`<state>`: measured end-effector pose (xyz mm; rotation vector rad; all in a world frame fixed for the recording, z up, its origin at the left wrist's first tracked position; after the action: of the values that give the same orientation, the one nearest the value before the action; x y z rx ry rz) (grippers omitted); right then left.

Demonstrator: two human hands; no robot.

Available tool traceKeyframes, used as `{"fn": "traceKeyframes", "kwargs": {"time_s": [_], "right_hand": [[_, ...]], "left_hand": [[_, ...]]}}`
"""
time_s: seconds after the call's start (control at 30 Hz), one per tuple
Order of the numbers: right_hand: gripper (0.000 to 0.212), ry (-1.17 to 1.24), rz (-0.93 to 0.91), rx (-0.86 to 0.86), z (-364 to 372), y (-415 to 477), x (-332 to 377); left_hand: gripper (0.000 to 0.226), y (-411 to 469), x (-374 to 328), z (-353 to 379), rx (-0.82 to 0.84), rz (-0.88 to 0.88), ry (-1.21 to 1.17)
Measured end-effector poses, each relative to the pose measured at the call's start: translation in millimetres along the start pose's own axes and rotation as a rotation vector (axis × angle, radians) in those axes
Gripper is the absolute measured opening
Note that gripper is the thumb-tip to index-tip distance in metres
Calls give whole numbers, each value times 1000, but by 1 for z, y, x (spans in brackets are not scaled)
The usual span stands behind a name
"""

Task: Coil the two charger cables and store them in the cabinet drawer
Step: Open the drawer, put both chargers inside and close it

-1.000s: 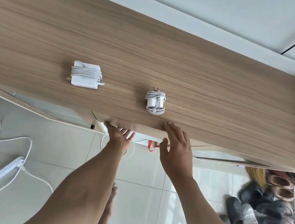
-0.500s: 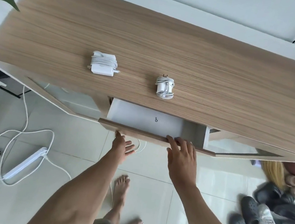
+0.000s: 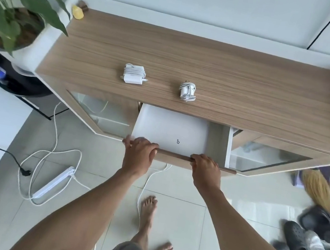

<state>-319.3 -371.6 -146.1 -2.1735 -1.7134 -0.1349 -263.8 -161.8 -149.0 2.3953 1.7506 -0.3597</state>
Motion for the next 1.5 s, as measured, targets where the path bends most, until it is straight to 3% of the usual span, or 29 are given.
{"fn": "traceKeyframes", "kwargs": {"time_s": [0.1, 0.73, 0.97, 1.5], "right_hand": [[22, 14, 11, 16, 3, -16, 1], [31, 0, 42, 159, 10, -70, 4], [37, 74, 38, 325, 5, -73, 6], [60, 8, -159, 54, -144, 44, 79]], "left_hand": [[24, -8, -5, -4, 164, 76, -68], [23, -57, -14, -7, 377, 34, 30], [40, -68, -19, -17, 482, -4, 50], [46, 50, 6, -152, 210, -66, 7]]}}
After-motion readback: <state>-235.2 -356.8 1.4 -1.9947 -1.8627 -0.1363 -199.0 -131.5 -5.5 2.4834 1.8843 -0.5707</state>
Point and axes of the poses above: each hand's wrist, its own y-axis towards the middle knuckle, its own z-axis out of the palm, x = y × z, the point moved 6 cm from there along y, towards the middle knuckle, and after that the axes turned 1 degree about z, right-handed, at the moved point
